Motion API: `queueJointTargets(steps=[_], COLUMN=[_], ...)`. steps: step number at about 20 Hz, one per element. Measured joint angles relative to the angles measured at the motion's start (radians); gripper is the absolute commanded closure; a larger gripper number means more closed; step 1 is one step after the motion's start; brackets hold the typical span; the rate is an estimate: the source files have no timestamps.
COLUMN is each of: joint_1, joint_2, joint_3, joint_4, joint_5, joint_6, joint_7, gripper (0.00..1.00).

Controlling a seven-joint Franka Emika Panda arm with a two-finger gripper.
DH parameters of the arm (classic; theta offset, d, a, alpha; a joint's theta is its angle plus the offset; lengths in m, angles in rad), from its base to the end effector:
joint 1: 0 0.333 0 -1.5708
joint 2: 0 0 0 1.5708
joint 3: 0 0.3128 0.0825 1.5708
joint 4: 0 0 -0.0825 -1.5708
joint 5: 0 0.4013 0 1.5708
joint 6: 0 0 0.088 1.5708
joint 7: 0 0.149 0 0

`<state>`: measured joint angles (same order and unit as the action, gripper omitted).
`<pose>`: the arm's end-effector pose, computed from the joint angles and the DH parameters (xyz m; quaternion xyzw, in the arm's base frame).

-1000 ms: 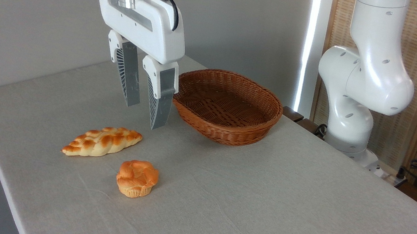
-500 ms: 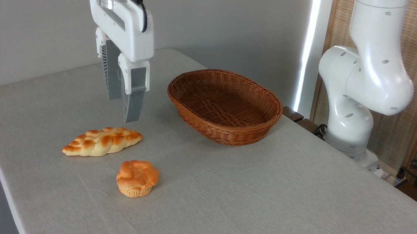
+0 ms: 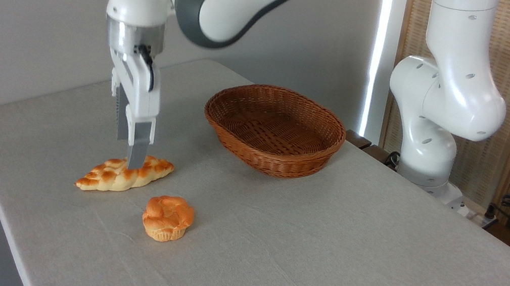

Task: Put bread into the basket
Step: 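Lower the open gripper down onto the croissant, then close the gripper on the middle of the croissant and lift it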

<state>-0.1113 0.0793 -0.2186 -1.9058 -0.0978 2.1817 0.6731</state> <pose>0.5877 -0.2065 0.4249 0.8832 -0.4556 0.1060 0.0335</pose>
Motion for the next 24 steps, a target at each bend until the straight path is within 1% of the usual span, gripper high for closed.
queueJointTargets(steps=[2, 5, 7, 8, 9, 10, 11, 12, 13, 14, 15, 17, 18, 20, 24], joint_1=[0.000, 0.000, 0.000, 0.001, 0.002, 0.003, 0.003, 0.003, 0.003, 0.003, 0.003, 0.002, 0.001, 0.001, 0.001], joint_2=[0.026, 0.071, 0.092, 0.097, 0.097, 0.097, 0.097, 0.097, 0.098, 0.099, 0.101, 0.106, 0.108, 0.110, 0.110], joint_3=[-0.026, -0.068, -0.081, -0.081, -0.081, -0.081, -0.081, -0.081, -0.081, -0.082, -0.085, -0.091, -0.093, -0.094, -0.096], joint_4=[-0.042, -0.070, -0.071, -0.071, -0.071, -0.071, -0.071, -0.071, -0.072, -0.074, -0.076, -0.079, -0.080, -0.080, -0.080], joint_5=[-0.006, -0.007, -0.007, -0.007, -0.007, -0.007, -0.004, 0.010, 0.033, 0.055, 0.070, 0.083, 0.088, 0.098, 0.099], joint_6=[0.091, 0.201, 0.233, 0.235, 0.235, 0.235, 0.235, 0.235, 0.235, 0.235, 0.235, 0.235, 0.235, 0.235, 0.235], joint_7=[-0.056, -0.153, -0.179, -0.180, -0.180, -0.180, -0.180, -0.180, -0.180, -0.180, -0.180, -0.180, -0.180, -0.180, -0.180], gripper=[0.00, 0.00, 0.00, 0.04, 0.22, 0.34, 0.52, 0.59, 0.70, 0.76, 0.76, 0.82, 0.83, 0.84, 0.84])
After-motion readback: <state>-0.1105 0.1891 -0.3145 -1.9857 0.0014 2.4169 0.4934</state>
